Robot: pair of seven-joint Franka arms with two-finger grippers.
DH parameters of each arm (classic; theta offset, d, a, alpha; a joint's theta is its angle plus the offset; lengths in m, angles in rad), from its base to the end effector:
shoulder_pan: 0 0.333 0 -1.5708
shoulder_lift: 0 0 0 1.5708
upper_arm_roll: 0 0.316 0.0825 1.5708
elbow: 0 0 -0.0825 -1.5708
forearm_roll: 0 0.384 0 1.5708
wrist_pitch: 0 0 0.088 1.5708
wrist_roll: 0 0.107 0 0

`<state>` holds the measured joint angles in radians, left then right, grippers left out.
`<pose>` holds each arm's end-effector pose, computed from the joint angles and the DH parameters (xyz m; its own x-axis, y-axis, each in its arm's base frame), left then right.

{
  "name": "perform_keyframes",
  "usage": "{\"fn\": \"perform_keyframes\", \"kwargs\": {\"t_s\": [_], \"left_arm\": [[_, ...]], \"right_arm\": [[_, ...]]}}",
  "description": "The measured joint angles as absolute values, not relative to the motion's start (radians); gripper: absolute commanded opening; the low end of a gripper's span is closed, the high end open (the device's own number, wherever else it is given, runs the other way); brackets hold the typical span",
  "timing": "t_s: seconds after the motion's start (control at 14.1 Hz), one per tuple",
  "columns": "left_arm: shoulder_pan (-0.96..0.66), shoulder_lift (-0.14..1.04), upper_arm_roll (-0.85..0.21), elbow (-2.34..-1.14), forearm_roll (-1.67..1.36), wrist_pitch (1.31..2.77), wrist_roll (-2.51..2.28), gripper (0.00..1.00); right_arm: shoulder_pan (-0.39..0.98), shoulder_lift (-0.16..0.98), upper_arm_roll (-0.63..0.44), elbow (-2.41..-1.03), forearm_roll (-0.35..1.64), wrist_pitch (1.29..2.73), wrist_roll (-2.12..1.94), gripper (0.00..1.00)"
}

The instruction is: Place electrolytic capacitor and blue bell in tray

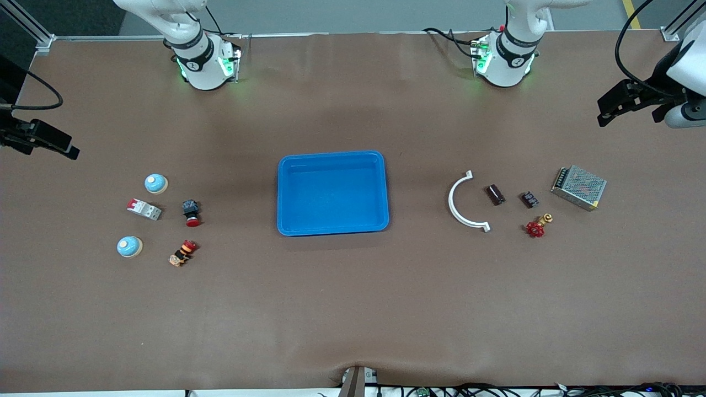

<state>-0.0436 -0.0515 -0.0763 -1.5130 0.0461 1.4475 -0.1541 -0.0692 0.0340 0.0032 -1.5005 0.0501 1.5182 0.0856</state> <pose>0.5221 -0.0587 0.6686 0.9992 0.0398 -0.0062 0.0395 -0.9979 -0.0513 0.5593 -0.0314 0.6341 0.9887 -0.1483 -0.0205 -0.1491 -0.9876 -0.0486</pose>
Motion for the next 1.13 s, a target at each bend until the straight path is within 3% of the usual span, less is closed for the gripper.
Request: {"fn": "perform_keyframes", "kwargs": {"t_s": [0.71,1.13], "left_arm": [[-0.046,-0.019,-0.077,-1.545,0.046,1.439,-0.166,1.00],[-0.050,0.017,-0.126,-1.768,0.029,1.608,-0.409,1.00]], "right_arm": [[-0.060,0.050,0.034,-1.500,0.035,1.527,0.085,1.00],[-0.046,0.066,0.035,-1.505,0.022,1.553,0.085,1.00]]}}
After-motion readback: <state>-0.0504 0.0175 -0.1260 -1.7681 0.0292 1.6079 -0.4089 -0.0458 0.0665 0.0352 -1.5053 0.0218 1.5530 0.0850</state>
